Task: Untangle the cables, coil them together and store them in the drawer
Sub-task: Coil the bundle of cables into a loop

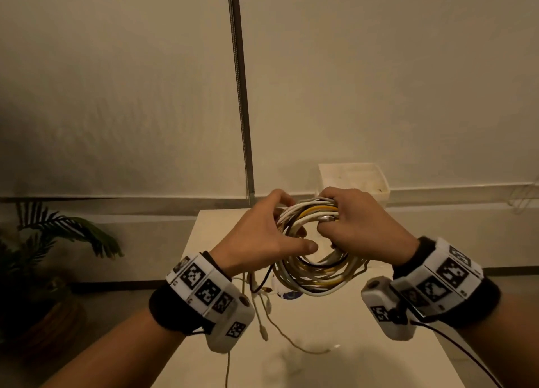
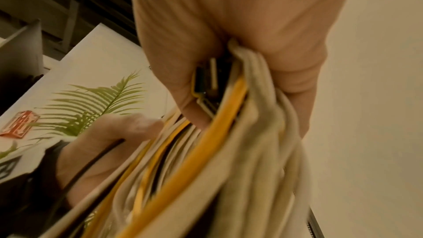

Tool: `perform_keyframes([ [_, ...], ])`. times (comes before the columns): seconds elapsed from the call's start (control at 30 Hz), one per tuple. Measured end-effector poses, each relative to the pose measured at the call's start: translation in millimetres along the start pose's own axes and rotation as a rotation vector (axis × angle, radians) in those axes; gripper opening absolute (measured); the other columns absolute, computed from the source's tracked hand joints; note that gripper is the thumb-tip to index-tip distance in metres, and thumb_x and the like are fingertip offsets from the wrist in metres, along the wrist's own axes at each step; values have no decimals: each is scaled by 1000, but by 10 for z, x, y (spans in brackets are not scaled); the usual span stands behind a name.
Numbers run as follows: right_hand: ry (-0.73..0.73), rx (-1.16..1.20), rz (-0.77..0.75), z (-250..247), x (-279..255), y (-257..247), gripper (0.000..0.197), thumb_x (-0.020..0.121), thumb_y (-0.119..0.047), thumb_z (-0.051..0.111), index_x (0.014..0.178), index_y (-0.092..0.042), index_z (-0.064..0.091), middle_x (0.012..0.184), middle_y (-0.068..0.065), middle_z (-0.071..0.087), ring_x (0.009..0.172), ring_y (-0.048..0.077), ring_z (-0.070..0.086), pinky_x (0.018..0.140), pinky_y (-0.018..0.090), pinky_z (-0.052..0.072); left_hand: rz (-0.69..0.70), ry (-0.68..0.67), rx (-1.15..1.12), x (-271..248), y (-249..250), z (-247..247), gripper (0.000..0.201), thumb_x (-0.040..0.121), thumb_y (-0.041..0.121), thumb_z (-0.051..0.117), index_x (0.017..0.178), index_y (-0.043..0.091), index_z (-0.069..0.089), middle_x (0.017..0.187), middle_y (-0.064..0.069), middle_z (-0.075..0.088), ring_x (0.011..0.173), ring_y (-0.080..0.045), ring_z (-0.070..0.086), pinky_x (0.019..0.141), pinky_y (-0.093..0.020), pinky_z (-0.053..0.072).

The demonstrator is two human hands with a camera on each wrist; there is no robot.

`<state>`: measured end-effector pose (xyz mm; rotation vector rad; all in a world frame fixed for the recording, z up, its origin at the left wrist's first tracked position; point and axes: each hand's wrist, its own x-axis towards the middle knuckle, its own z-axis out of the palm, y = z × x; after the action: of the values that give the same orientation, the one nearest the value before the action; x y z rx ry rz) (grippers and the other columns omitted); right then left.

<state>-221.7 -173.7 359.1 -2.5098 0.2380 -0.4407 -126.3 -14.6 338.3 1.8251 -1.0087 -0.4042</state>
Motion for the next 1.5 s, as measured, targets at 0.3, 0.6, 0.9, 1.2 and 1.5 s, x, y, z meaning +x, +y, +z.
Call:
perform_keyframes([
  [0.3,102,51,-1,-48,14,-41,17,77,-7,62,90,-18,61,70,-1,64,62,19,65,65,41,58,200,250,101,56,-96,180,20,86,25,72,104,20,64,81,5,69,71,-10,66,68,-36,58],
  [0.6,192,225,56,-33,57,9,14,74,-3,61,80,-15,61,62,7,64,54,26,65,59,49,58,168,149,-203,119,-107,141,9,92,14,64,99,8,65,73,3,67,67,-11,66,66,-28,56],
  [0.9,238,350,102,-118,87,67,15,77,4,59,87,-8,62,66,16,65,48,28,67,54,49,59,87,-27,-382,62,-431,50,61,60,53,84,104,16,63,89,-1,73,83,-21,70,76,-34,58],
  [1.2,277,361,99,-208,170,20,13,77,4,60,80,-8,60,64,12,62,48,26,65,53,46,60,143,101,-536,-28,-535,345,17,85,34,66,83,22,54,48,5,46,36,-13,42,41,-24,40],
  [1.5,329,399,113,-291,155,3,16,76,3,60,81,-12,62,66,14,62,54,34,67,57,52,59,139,100,-627,-116,-739,538,66,81,70,53,91,6,49,66,-8,54,63,-25,64,68,-39,57],
])
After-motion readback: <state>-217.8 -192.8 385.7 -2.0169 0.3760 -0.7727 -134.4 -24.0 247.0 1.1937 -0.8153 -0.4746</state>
